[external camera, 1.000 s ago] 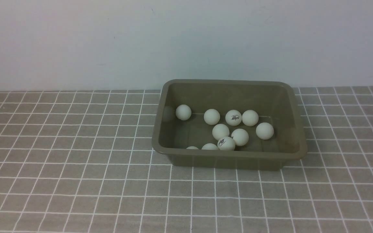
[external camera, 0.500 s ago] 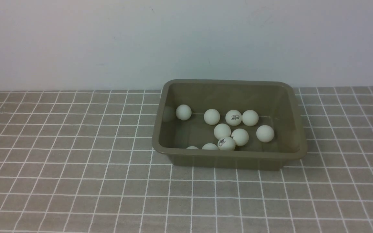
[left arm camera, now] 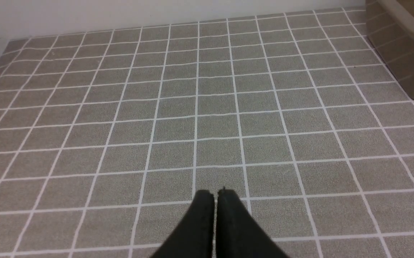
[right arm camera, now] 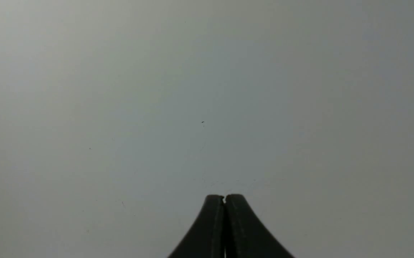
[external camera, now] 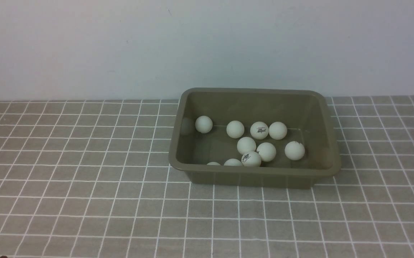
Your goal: Put the table tennis balls into the box on the grey coffee tablecloth.
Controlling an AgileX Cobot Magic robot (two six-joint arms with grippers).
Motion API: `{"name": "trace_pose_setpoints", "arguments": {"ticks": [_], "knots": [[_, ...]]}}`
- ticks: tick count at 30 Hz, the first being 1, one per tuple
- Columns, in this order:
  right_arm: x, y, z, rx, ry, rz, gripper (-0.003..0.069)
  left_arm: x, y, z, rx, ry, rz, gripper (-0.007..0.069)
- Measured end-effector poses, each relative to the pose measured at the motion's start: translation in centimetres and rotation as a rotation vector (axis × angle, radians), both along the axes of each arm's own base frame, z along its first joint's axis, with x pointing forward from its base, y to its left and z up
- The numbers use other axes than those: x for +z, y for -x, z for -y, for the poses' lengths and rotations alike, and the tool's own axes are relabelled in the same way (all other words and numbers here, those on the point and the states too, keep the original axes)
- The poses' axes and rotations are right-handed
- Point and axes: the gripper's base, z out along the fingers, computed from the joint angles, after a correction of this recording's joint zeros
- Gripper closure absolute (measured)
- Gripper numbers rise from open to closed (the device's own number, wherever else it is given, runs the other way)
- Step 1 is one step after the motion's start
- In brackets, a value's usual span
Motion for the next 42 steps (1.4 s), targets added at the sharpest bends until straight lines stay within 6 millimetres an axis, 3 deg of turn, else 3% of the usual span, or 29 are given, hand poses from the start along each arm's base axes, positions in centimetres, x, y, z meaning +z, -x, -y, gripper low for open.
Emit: {"name": "trace_pose_setpoints", "arguments": {"ticks": [21,26,31,34,35,36,38,42], "knots": [[-0.5,-0.2,0.0,-0.007,0.006,-0.029,0.0673,0.0,0.0,0.0,0.000,0.000,0.000,0.0629],[-4.3,-1.9,0.0,-0.115,0.023,-0.177,0.0673,0.0,0.0,0.0,0.000,0.000,0.000,0.0629],[-11.7,-4.0,0.4,-0.227,0.046,-0.411,0.0673,0.0,0.0,0.0,0.000,0.000,0.000,0.0629],[-16.2,-4.1,0.6,-0.259,0.070,-0.511,0.0673,0.0,0.0,0.0,0.000,0.000,0.000,0.0629],[-16.4,-4.0,0.6,-0.260,0.072,-0.509,0.0673,0.0,0.0,0.0,0.000,0.001,0.000,0.0629],[-18.8,-3.7,0.6,-0.265,0.085,-0.529,0.0673,0.0,0.0,0.0,0.000,0.001,0.000,0.0629],[-19.8,-3.6,0.6,-0.265,0.093,-0.543,0.0673,0.0,0.0,0.0,0.000,0.001,0.000,0.0629],[-19.6,-3.7,0.6,-0.261,0.110,-0.489,0.0673,0.0,0.0,0.0,0.002,0.003,0.001,0.0629]]}}
